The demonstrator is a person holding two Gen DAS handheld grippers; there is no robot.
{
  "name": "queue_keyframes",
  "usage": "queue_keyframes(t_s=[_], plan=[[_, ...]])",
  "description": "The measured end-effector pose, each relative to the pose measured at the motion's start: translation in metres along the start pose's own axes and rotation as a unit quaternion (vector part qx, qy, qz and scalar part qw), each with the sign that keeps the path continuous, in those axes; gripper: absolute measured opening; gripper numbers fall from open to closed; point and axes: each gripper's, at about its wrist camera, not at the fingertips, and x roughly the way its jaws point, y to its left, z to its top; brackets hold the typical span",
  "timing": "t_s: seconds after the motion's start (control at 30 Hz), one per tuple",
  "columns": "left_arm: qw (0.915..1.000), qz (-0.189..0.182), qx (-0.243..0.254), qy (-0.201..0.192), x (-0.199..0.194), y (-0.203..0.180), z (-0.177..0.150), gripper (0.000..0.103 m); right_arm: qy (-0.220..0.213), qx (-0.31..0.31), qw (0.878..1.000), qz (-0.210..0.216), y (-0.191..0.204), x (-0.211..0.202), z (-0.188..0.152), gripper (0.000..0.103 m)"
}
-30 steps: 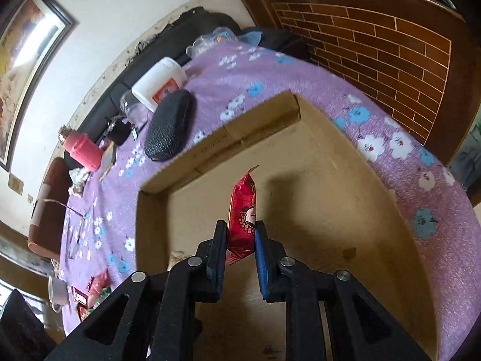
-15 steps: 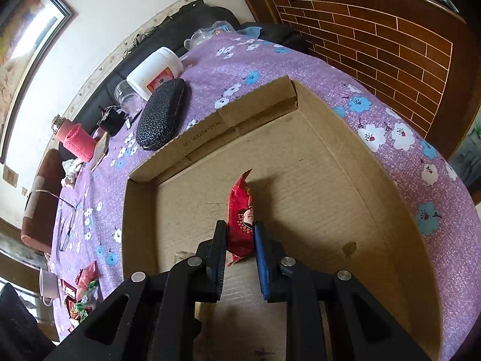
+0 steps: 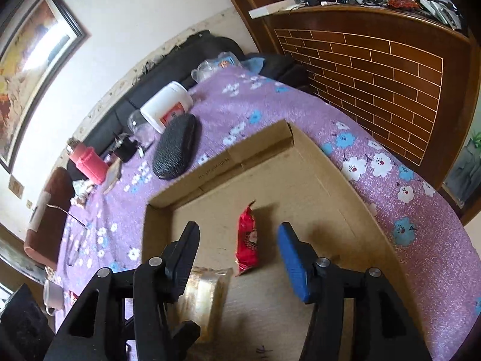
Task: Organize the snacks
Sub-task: 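Lower the yellow cake packet into the tray and open the left tool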
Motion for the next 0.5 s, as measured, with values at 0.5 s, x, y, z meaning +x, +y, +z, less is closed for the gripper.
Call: queue_keyframes(t_s=[0.5], plan=[[0.9996,0.012,-0.018,-0.017,-0.059,-0.005,-0.002,0.045,-0.086,0.002,0.996,0.016,-0.001,-0.027,0.006,0.058]])
